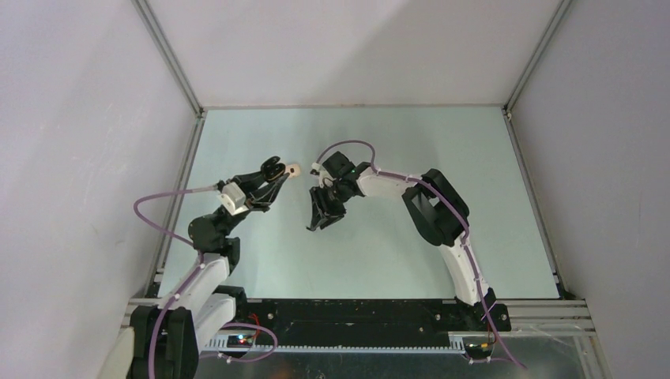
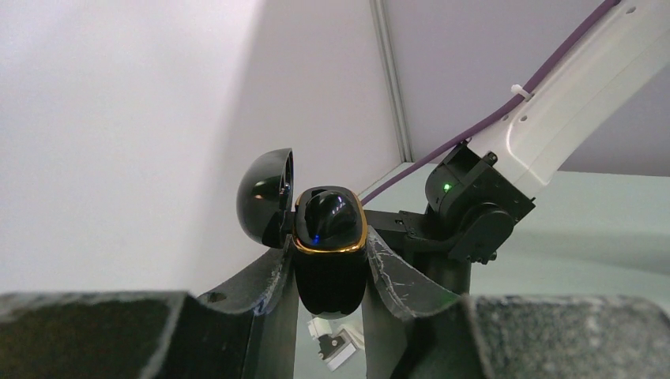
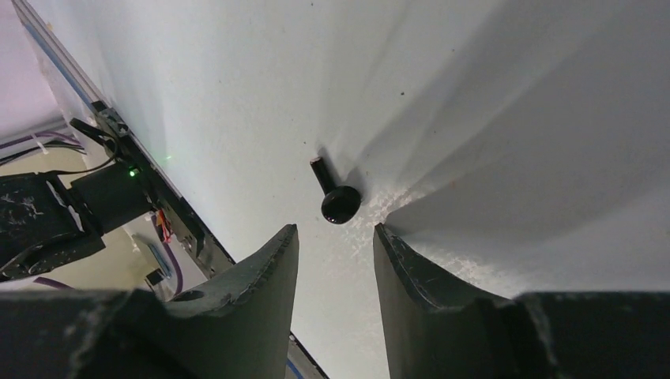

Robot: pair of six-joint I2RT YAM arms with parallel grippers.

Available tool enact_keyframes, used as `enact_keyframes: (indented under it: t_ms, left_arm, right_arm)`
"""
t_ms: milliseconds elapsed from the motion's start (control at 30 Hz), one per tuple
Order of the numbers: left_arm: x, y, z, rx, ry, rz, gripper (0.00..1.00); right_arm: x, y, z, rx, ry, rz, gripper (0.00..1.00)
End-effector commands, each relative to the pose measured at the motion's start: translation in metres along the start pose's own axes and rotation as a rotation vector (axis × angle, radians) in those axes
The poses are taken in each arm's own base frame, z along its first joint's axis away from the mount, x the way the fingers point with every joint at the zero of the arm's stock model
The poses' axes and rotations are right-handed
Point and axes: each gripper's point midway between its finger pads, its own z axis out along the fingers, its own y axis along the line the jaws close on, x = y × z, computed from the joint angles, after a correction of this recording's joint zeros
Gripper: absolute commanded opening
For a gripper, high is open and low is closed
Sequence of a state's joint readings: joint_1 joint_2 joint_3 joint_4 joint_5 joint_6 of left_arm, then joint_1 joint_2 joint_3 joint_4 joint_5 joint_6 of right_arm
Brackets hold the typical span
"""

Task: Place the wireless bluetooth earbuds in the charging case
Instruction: Pick up the earbud from the center of the board.

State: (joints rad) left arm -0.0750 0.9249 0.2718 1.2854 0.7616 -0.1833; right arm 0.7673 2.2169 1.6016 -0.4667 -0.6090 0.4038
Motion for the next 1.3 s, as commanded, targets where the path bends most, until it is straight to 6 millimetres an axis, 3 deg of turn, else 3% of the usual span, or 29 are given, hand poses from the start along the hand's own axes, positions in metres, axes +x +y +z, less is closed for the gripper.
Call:
enact_keyframes:
  t_ms: [0,633,1033,1267]
  left_arm:
    - [-0.008,-0.002,-0.002,0.008,-0.036,0.034,0.00]
    - [-0.009,-0.005,-0.003,0.018,-0.051,0.033,0.00]
    - [-0.010,-0.006,-0.003,0.023,-0.054,0.035,0.00]
    - [-0.010,-0.007,-0.003,0.024,-0.057,0.036,0.00]
  right_arm:
    - [0.002,-0.002,0.009,-0.010,-0.004,0.036,0.44]
    - [0.002,-0.021,0.028,0.037,0.017,0.078,0.36]
    - [0.003,-0.029,0.034,0.115,0.024,0.054,0.36]
    - [0.001,-0.036,0.036,0.156,0.023,0.035,0.29]
